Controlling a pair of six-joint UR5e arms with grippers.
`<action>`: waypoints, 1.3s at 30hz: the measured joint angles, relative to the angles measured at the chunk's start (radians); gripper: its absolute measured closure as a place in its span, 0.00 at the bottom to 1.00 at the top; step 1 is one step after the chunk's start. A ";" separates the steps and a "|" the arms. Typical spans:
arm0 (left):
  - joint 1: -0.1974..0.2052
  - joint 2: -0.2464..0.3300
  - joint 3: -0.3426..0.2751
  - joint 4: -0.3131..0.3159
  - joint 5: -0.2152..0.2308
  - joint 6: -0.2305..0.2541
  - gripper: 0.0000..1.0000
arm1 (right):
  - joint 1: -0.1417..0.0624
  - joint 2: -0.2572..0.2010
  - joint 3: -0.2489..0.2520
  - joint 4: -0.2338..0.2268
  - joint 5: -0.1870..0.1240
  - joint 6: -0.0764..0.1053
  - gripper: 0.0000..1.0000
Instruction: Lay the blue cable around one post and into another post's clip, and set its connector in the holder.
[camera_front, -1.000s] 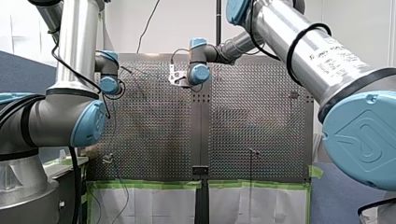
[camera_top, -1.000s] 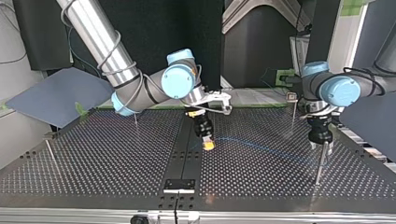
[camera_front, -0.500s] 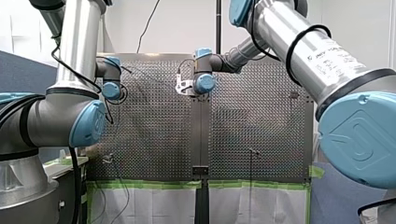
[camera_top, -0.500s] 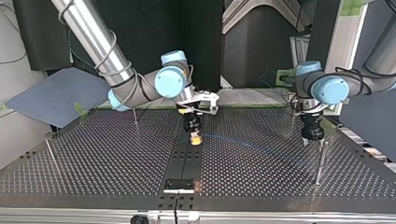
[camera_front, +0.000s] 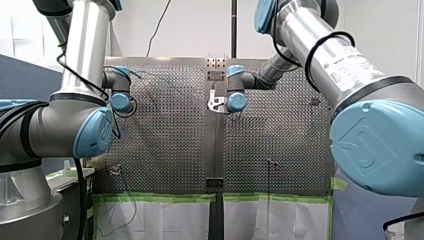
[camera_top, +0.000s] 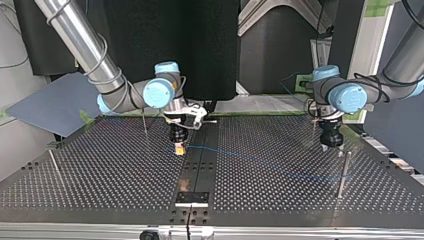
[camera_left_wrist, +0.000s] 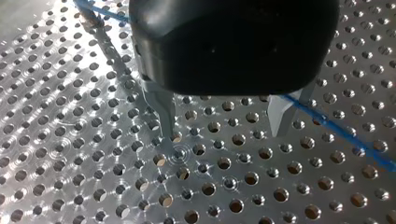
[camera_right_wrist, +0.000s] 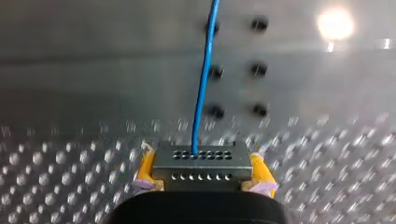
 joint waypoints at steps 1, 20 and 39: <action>0.000 0.000 0.000 0.000 0.000 0.002 0.00 | -0.008 0.000 0.008 -0.008 -0.001 0.002 1.00; -0.005 0.000 0.000 0.001 0.000 0.016 0.00 | -0.176 0.020 0.176 -0.176 -0.048 0.026 1.00; -0.016 0.000 0.000 0.001 -0.003 0.023 0.00 | -0.348 0.121 0.348 -0.348 0.063 0.011 1.00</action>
